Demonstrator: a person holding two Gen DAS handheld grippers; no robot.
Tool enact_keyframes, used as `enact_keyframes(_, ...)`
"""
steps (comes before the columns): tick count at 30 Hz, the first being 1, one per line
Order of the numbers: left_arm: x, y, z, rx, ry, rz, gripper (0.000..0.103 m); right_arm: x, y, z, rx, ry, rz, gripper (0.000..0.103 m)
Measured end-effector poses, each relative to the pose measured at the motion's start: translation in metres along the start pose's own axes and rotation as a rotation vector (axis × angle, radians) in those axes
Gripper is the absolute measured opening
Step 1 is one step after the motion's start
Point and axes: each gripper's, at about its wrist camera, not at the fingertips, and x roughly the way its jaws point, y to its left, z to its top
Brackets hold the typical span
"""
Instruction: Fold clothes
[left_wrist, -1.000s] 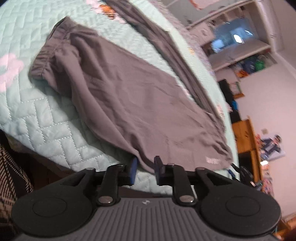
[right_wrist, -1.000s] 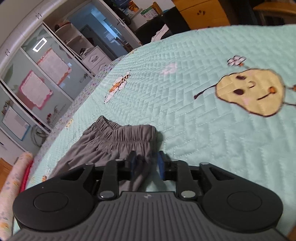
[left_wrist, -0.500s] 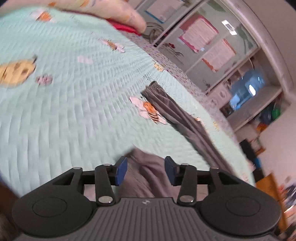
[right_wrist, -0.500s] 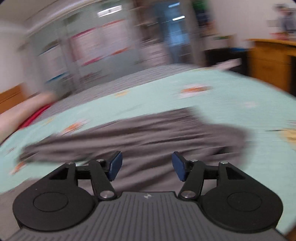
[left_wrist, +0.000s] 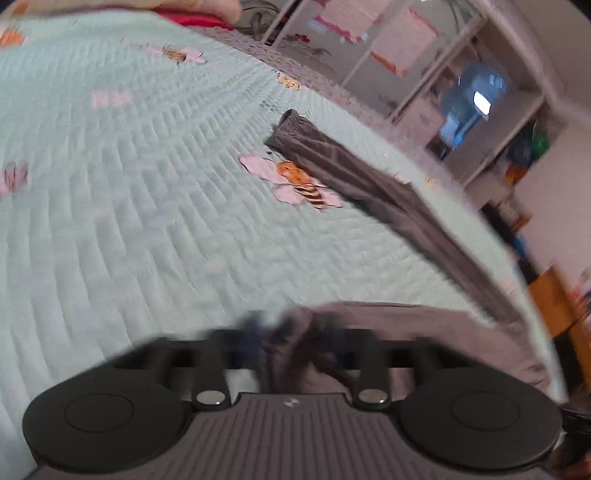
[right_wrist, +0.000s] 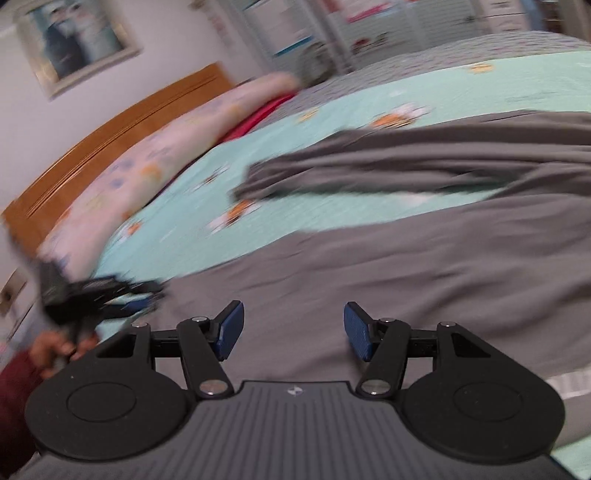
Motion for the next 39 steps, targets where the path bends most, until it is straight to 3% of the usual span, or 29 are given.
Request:
enact_keyframes(5, 0.008, 0.000, 0.021, 0.061, 0.002, 0.063, 0.011, 0.034, 0.065, -0.008, -0.222, 0.084, 0.062, 0.061)
enact_keyframes(6, 0.006, 0.000, 0.021, 0.056, -0.006, 0.055, 0.018, 0.038, 0.079, -0.010, -0.275, 0.090, 0.078, 0.061)
enact_keyframes(9, -0.010, 0.002, 0.015, -0.019, -0.011, 0.036, 0.061, 0.051, 0.118, -0.016, -0.438, 0.104, 0.130, 0.061)
enact_keyframes(10, -0.018, 0.005, 0.010, -0.057, -0.027, 0.051, 0.062, 0.054, 0.127, -0.018, -0.488, 0.105, 0.136, 0.061)
enact_keyframes(14, -0.053, 0.024, -0.018, -0.261, -0.042, 0.036, 0.063, 0.062, 0.151, -0.025, -0.587, 0.115, 0.136, 0.061)
enact_keyframes(18, -0.077, 0.035, -0.054, -0.463, -0.022, -0.021, 0.063, 0.064, 0.153, -0.030, -0.570, 0.124, 0.116, 0.061)
enact_keyframes(23, -0.092, 0.032, -0.071, -0.647, -0.006, -0.078, 0.063, 0.054, 0.140, -0.033, -0.491, 0.128, 0.085, 0.061)
enact_keyframes(28, -0.078, 0.031, -0.083, -0.706, -0.042, -0.117, 0.064, 0.048, 0.128, -0.037, -0.427, 0.117, 0.061, 0.068)
enact_keyframes(36, -0.067, 0.026, -0.098, -0.733, -0.215, -0.147, 0.062, 0.036, 0.115, -0.039, -0.368, 0.096, 0.030, 0.068)
enact_keyframes(38, -0.066, 0.024, -0.096, -0.705, -0.211, -0.149, 0.045, 0.032, 0.111, -0.037, -0.353, 0.084, 0.015, 0.068)
enact_keyframes(39, -0.065, 0.027, -0.095, -0.708, -0.188, -0.152, 0.017, 0.029, 0.109, -0.037, -0.348, 0.078, 0.005, 0.068)
